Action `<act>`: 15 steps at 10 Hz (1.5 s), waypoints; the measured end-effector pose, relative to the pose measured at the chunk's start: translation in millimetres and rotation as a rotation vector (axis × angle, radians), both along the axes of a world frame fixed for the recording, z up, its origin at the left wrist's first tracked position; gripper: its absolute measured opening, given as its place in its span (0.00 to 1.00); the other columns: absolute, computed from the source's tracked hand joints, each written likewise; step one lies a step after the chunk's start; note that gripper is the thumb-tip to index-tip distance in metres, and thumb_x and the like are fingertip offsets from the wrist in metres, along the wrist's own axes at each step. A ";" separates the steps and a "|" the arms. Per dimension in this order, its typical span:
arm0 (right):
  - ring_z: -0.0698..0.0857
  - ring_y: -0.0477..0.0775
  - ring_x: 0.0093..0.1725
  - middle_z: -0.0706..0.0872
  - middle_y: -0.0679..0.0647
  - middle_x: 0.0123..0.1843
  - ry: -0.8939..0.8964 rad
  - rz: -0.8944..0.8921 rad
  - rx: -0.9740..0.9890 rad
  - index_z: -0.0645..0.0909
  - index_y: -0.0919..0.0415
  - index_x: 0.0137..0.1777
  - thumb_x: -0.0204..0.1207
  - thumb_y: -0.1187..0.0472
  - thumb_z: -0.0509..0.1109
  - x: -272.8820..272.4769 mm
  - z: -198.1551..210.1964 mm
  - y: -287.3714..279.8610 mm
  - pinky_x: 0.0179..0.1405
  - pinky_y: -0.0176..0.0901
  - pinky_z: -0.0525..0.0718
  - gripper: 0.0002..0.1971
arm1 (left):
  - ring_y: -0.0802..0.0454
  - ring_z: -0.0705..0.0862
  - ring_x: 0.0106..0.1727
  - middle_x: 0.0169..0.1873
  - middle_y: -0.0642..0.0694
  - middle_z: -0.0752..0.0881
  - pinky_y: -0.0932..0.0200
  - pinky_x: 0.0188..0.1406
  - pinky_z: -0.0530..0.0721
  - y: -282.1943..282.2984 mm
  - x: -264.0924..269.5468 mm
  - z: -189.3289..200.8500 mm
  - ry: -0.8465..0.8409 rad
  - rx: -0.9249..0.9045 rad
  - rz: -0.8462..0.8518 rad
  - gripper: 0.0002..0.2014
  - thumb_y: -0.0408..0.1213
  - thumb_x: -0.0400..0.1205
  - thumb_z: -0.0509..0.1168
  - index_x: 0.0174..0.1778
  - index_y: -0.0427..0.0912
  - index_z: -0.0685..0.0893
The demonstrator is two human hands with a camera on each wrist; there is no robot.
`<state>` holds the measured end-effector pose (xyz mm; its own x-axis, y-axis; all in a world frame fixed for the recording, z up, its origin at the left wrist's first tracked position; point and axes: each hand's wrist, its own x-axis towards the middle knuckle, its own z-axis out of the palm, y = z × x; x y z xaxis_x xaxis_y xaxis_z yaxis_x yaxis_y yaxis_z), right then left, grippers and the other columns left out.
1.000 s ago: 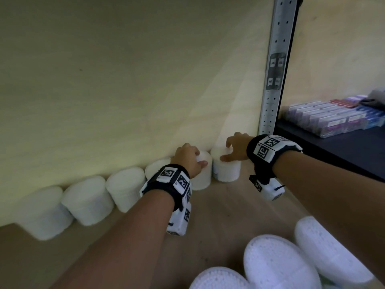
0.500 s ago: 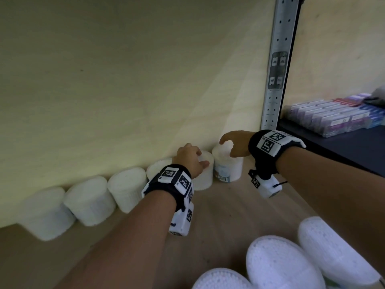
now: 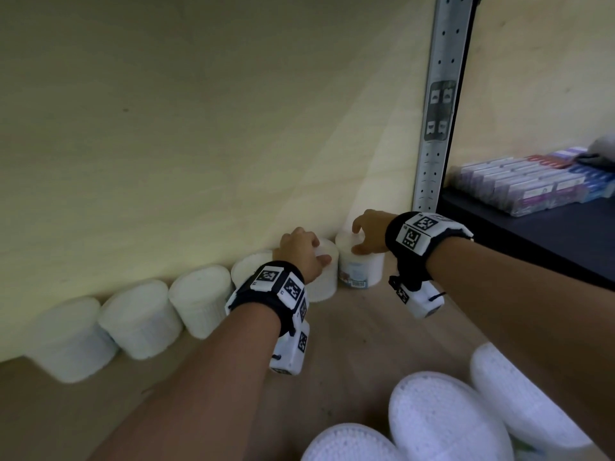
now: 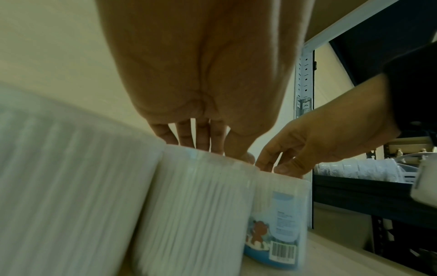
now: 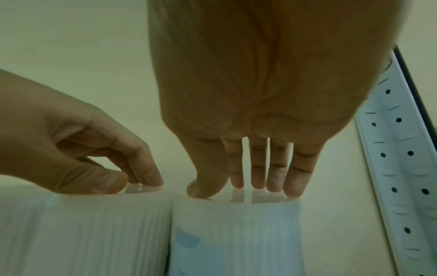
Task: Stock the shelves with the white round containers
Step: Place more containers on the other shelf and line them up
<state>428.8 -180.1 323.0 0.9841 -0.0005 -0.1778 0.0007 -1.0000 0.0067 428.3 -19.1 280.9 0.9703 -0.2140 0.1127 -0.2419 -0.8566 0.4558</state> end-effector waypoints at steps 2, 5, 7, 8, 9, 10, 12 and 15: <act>0.67 0.58 0.80 0.64 0.56 0.83 0.059 0.070 0.139 0.68 0.53 0.79 0.82 0.68 0.59 -0.6 3.0 -3.7 0.77 0.48 0.70 0.26 | 0.42 0.73 0.70 0.65 0.41 0.76 0.45 0.71 0.74 -0.1 -1.3 1.6 -0.011 0.018 -0.015 0.20 0.46 0.79 0.69 0.65 0.39 0.80; 0.68 0.64 0.76 0.68 0.61 0.76 -0.040 -0.039 0.026 0.68 0.58 0.78 0.80 0.40 0.61 -2.8 -3.4 -4.1 0.73 0.53 0.70 0.31 | 0.43 0.71 0.71 0.66 0.43 0.75 0.46 0.72 0.72 0.4 -2.4 0.8 -0.007 0.037 -0.016 0.21 0.47 0.80 0.67 0.66 0.41 0.78; 0.71 0.62 0.75 0.69 0.60 0.76 -0.036 -0.039 0.065 0.69 0.59 0.77 0.79 0.41 0.64 -2.4 -2.4 -3.8 0.73 0.51 0.71 0.32 | 0.43 0.71 0.71 0.66 0.43 0.75 0.47 0.72 0.72 0.2 -2.7 1.7 -0.008 0.032 -0.013 0.21 0.47 0.80 0.67 0.66 0.41 0.79; 0.72 0.61 0.75 0.70 0.59 0.76 -0.043 -0.028 0.056 0.68 0.59 0.78 0.79 0.43 0.65 -2.6 -2.3 -4.3 0.72 0.48 0.71 0.31 | 0.43 0.71 0.71 0.67 0.43 0.75 0.47 0.72 0.72 0.1 -2.4 0.9 -0.006 0.038 -0.014 0.21 0.47 0.80 0.67 0.66 0.41 0.78; 0.75 0.60 0.74 0.72 0.56 0.76 -0.028 -0.009 0.056 0.70 0.56 0.78 0.79 0.46 0.67 0.1 -1.6 -5.3 0.71 0.48 0.74 0.29 | 0.43 0.71 0.71 0.67 0.44 0.74 0.46 0.72 0.72 0.3 -1.5 1.5 -0.003 0.045 -0.018 0.21 0.47 0.80 0.67 0.66 0.41 0.78; 0.74 0.59 0.74 0.72 0.55 0.77 0.009 0.015 0.064 0.71 0.54 0.78 0.79 0.53 0.68 -0.4 1.7 -5.6 0.72 0.48 0.74 0.27 | 0.43 0.71 0.71 0.68 0.44 0.74 0.45 0.73 0.72 0.4 -1.6 2.2 -0.003 0.049 -0.017 0.21 0.47 0.80 0.67 0.66 0.41 0.78; 0.69 0.59 0.78 0.67 0.56 0.81 0.000 0.029 0.154 0.72 0.50 0.76 0.79 0.67 0.61 1.4 7.8 -10.3 0.74 0.48 0.73 0.26 | 0.42 0.71 0.70 0.67 0.43 0.75 0.45 0.71 0.73 0.5 0.0 1.3 -0.005 0.048 -0.025 0.21 0.47 0.80 0.67 0.66 0.41 0.79; 0.76 0.62 0.72 0.74 0.60 0.74 -0.009 -0.061 0.012 0.71 0.63 0.75 0.76 0.36 0.64 11.4 -2.5 -0.3 0.72 0.55 0.76 0.36 | 0.41 0.70 0.71 0.67 0.43 0.74 0.46 0.72 0.72 1.5 0.3 0.7 0.002 0.061 -0.036 0.21 0.48 0.81 0.66 0.66 0.41 0.78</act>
